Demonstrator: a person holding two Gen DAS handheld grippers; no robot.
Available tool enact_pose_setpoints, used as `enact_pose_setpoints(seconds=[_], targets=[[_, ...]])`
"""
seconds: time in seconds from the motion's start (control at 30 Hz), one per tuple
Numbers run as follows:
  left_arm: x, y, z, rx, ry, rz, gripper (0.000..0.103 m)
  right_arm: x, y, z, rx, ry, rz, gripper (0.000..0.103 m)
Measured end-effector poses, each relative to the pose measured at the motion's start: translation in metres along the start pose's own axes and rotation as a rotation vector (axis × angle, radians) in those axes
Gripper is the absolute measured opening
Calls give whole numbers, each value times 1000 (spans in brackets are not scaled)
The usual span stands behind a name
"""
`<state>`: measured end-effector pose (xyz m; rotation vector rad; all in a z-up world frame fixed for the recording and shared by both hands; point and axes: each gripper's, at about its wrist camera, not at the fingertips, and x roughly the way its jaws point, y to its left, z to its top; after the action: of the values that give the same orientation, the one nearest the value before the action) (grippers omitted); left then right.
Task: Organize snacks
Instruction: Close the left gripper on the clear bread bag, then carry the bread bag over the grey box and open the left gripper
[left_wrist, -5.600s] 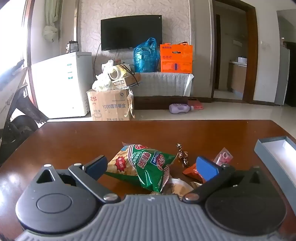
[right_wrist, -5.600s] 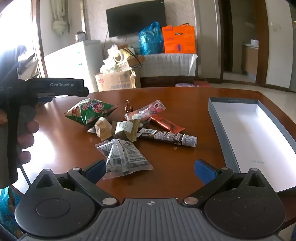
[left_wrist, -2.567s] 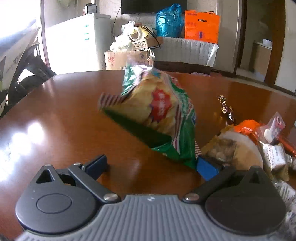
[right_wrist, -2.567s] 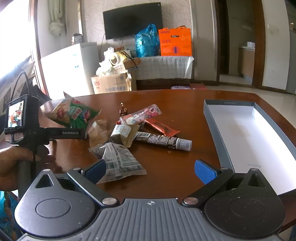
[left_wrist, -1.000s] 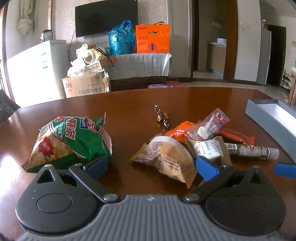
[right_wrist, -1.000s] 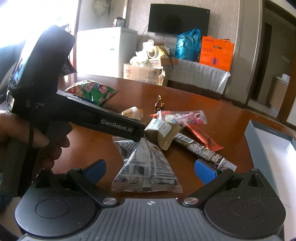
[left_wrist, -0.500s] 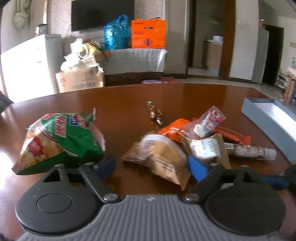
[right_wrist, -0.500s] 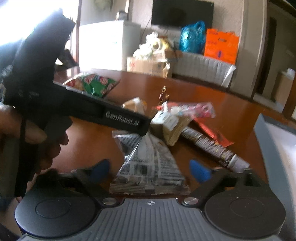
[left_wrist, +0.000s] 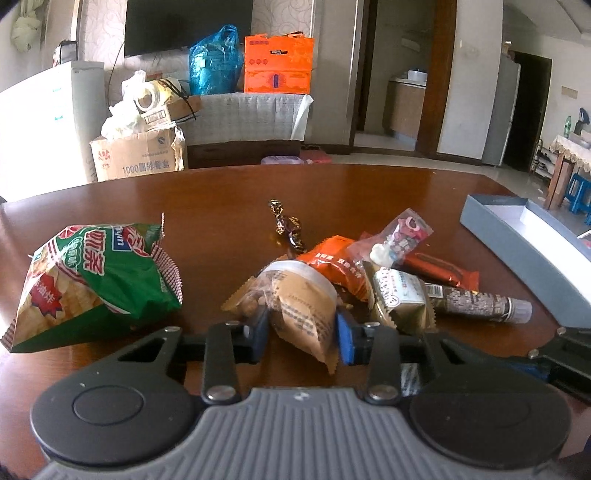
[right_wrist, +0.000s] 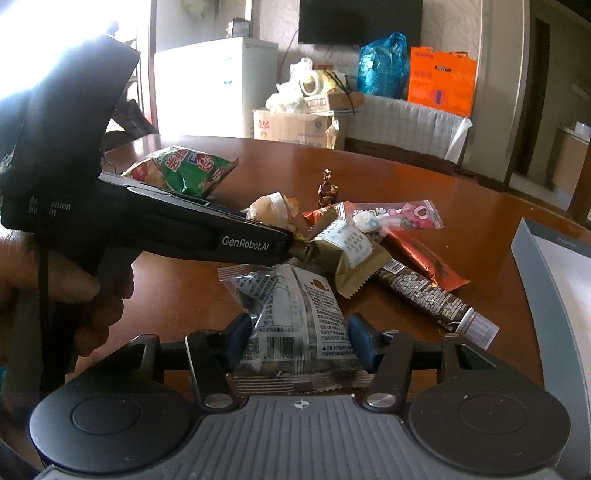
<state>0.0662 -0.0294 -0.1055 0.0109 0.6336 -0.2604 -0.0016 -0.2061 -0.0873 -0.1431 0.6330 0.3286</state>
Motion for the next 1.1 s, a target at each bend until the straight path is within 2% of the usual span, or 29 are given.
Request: enact_pose_setpoints(seconds=[0.17,0.53,0.67,1.1], targets=[[-14,10,7,-25,-28,-9,34,-13,0,4,15,-35,7,51],[-41,25,15,-22,-66,31,33,-37,3,5,29,-93,8,48],[-45,21,16,6,-56,38,33,-39,2,7,33,-94,0,47],[-62,-12,29,61,-108,11,33,-61,0,14,38,-136,-55,44]])
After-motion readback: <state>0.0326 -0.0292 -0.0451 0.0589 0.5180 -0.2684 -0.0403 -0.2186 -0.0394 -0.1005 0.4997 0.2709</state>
